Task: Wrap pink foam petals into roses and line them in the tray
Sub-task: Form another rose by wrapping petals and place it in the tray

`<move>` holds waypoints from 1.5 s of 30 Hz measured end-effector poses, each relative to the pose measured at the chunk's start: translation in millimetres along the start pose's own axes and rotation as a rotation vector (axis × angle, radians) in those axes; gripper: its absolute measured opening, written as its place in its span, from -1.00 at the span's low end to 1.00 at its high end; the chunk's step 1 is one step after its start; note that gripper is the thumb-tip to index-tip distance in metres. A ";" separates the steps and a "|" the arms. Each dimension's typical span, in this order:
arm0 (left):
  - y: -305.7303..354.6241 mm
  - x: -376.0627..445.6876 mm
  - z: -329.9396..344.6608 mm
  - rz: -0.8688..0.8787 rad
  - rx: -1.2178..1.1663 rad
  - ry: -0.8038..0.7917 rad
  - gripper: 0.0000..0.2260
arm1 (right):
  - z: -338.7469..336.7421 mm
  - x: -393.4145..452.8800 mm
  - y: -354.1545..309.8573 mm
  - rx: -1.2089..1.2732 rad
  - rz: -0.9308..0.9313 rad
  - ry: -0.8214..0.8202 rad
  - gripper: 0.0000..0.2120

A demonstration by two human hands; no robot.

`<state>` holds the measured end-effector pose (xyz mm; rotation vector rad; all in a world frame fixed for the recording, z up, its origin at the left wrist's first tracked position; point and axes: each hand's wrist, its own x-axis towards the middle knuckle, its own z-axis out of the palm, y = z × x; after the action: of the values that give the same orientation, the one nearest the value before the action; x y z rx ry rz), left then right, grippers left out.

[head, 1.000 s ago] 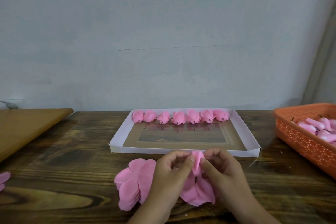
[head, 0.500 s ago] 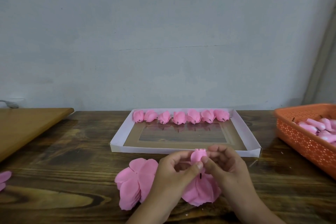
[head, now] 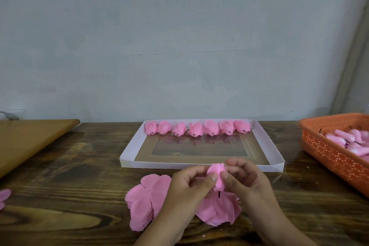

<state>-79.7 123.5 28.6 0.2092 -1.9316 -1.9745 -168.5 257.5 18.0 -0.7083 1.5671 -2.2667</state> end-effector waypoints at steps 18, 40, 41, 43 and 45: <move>-2.3 0.5 -1.5 0.008 0.006 0.030 -0.86 | 3.6 -3.5 -7.3 0.008 0.030 -0.061 -0.58; -2.5 8.5 -8.4 -0.184 -0.398 0.259 -0.83 | -2.5 -6.3 10.1 -0.864 -0.653 -0.017 -0.67; -2.0 8.0 -8.1 -0.180 -0.391 0.254 -0.80 | -2.4 -6.3 10.4 -0.872 -0.661 0.004 -0.68; -1.0 6.9 -7.1 -0.177 -0.371 0.239 -0.79 | 0.3 -8.3 6.7 -0.823 -0.644 0.023 -0.77; -0.4 6.0 -5.9 -0.177 -0.350 0.219 -0.83 | 5.2 -10.5 0.6 -0.748 -0.577 0.032 -0.89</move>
<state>-83.2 115.8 28.7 0.4923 -1.4493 -2.2573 -156.9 258.4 16.5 -1.4720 2.5111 -1.9669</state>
